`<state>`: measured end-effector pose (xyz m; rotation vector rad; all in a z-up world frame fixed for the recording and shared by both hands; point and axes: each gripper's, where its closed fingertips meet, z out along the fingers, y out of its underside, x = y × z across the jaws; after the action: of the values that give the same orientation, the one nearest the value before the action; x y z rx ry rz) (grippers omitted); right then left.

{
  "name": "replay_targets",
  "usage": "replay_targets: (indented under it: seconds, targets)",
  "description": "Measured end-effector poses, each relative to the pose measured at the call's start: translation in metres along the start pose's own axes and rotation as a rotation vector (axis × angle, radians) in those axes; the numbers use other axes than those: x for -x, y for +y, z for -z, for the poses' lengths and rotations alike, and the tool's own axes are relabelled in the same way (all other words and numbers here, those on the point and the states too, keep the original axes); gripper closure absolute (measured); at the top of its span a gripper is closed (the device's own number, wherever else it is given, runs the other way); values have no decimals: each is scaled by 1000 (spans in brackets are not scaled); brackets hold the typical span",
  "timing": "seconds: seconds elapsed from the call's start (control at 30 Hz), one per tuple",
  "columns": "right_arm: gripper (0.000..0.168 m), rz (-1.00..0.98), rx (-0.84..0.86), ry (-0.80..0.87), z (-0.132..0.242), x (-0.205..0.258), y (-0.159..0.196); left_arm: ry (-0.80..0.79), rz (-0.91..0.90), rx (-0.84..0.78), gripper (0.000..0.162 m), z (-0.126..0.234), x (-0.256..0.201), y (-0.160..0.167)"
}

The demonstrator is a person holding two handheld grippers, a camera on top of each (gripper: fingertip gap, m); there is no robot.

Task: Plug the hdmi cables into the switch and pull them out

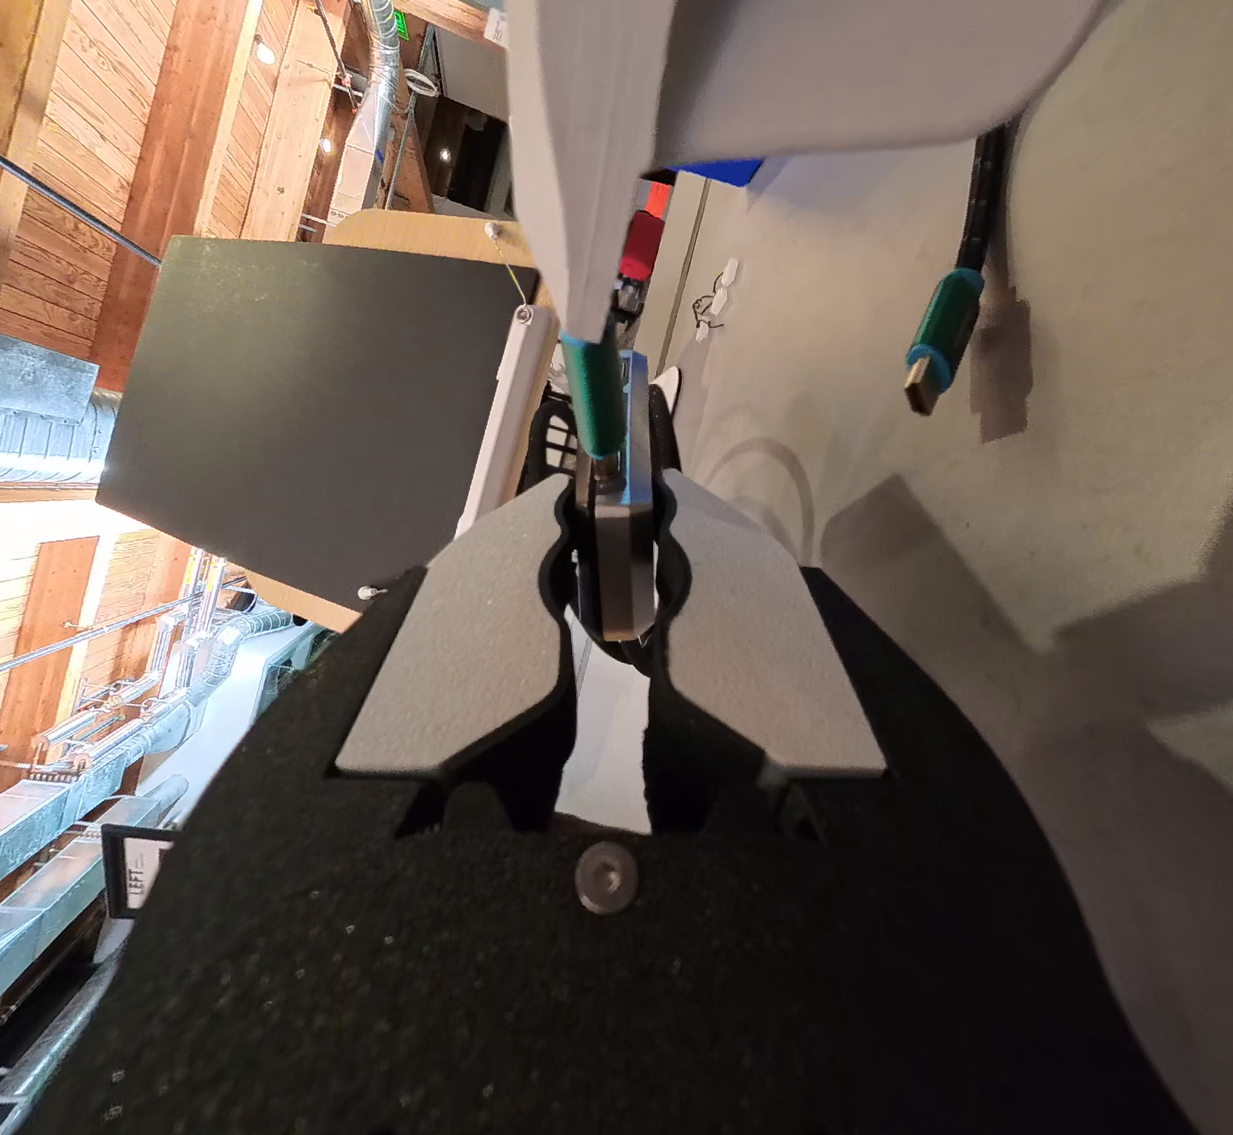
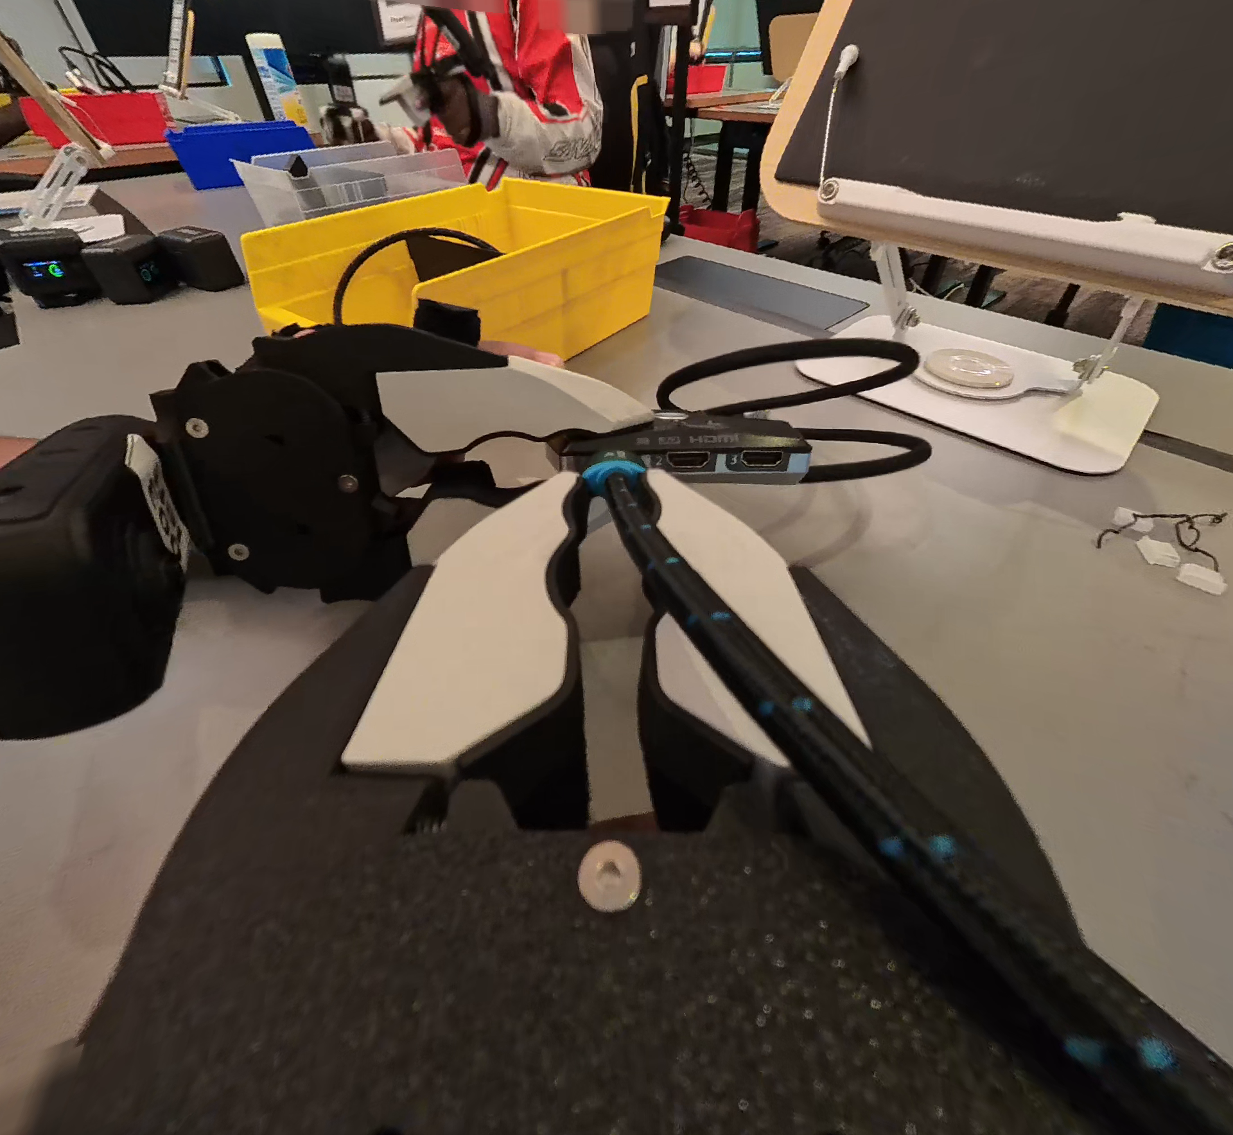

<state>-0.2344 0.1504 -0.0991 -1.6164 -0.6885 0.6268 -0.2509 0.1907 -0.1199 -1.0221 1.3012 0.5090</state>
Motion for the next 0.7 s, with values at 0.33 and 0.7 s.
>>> replay_targets:
  seconds: [0.33,0.7]
  targets:
    - [158,-41,29,-101,6,6,1,-16,-36,-47,143,9,2,-9]
    - [158,-89,51,-62,6,5,10,-17,-48,15,144,5,-4,-6]
